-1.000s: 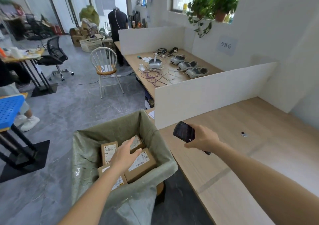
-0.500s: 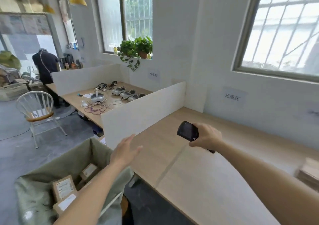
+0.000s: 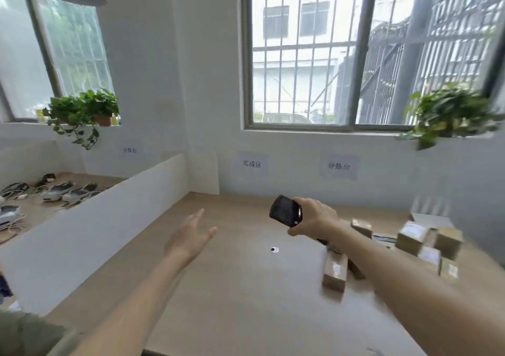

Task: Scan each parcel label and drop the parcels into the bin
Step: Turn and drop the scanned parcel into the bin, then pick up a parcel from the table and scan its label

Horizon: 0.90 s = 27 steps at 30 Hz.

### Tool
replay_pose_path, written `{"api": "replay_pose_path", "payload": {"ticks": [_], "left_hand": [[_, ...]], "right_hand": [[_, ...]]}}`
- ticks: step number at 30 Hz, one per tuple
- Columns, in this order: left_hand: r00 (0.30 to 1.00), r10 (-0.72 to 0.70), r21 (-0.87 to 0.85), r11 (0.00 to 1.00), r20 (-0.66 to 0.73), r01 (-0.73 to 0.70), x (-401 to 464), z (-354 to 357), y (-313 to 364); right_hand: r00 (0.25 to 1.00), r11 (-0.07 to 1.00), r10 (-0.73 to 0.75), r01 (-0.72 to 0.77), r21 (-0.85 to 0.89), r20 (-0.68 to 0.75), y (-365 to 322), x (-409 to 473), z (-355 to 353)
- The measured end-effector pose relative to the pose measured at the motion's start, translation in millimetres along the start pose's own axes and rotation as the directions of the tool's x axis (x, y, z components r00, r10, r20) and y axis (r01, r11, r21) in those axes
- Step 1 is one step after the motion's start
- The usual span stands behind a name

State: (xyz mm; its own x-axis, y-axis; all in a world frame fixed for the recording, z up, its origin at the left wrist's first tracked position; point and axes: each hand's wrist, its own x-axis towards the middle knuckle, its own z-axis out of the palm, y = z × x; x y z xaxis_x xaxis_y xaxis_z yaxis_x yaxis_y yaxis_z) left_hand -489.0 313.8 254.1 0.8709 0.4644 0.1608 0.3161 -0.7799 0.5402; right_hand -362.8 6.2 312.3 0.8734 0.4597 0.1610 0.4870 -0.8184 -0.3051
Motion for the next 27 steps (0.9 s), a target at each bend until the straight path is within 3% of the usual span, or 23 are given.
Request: {"api": "replay_pose_path", "payload": {"ticks": [14,27], "left_hand": [[0.965,0.202,-0.146,0.973,0.168,-0.179,-29,180,268],[0.882,0.354,-0.17,0.934,0.31,-0.315,-25,308,403]], "right_hand": [[0.945,0.943,0.325,-0.327,-0.062,-0.038,281,-111,-103],[0.816,0.817,0.574,-0.576,-0.029,-0.063,449,-160,-113]]}}
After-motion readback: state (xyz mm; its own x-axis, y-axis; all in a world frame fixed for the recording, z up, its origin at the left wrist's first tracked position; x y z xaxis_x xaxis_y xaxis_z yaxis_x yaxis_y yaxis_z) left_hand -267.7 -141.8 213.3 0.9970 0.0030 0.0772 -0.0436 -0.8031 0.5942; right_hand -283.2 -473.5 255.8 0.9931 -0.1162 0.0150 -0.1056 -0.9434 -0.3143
